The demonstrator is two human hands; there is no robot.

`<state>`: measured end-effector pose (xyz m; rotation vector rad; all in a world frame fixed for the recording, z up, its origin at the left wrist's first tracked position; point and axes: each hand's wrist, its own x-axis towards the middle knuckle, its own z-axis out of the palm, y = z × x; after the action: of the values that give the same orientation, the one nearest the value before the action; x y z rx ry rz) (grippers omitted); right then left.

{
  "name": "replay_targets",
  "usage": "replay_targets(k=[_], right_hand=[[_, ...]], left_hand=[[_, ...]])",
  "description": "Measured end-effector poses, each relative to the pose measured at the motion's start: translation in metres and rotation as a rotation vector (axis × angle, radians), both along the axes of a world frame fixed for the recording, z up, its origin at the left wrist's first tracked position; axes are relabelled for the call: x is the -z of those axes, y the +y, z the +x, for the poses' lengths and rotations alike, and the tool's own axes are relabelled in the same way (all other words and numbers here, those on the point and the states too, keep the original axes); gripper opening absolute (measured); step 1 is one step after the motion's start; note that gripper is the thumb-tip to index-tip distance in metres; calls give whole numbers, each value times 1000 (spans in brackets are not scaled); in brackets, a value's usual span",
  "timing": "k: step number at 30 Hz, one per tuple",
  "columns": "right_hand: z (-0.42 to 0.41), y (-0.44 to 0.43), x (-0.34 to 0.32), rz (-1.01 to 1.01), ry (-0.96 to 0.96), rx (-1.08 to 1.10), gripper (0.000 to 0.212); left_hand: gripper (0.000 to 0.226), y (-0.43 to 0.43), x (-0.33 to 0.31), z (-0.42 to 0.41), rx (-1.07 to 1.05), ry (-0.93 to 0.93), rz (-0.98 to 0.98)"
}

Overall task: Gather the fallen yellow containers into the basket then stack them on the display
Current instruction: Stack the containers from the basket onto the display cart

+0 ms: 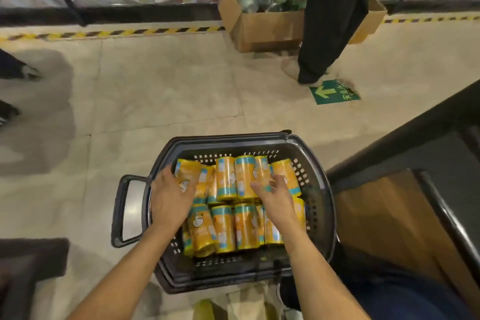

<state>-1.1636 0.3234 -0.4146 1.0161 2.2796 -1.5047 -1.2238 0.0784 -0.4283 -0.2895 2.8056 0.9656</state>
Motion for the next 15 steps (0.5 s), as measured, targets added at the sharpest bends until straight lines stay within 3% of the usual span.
replay_targets(k=[3, 10, 12, 15], right_hand=[[-19, -3, 24, 47, -36, -8, 91], [-32, -12, 63, 187, -76, -13, 91], [-34, -15, 66, 252, -94, -47, 87], [-37, -20, 68, 286, -132, -63, 77]], left_hand=[[73, 5, 19, -8, 102, 76, -201], [77, 19, 43, -23, 181, 42, -509], [73, 22, 44, -19, 177, 76, -485], [71, 29, 46, -9, 153, 73, -266]])
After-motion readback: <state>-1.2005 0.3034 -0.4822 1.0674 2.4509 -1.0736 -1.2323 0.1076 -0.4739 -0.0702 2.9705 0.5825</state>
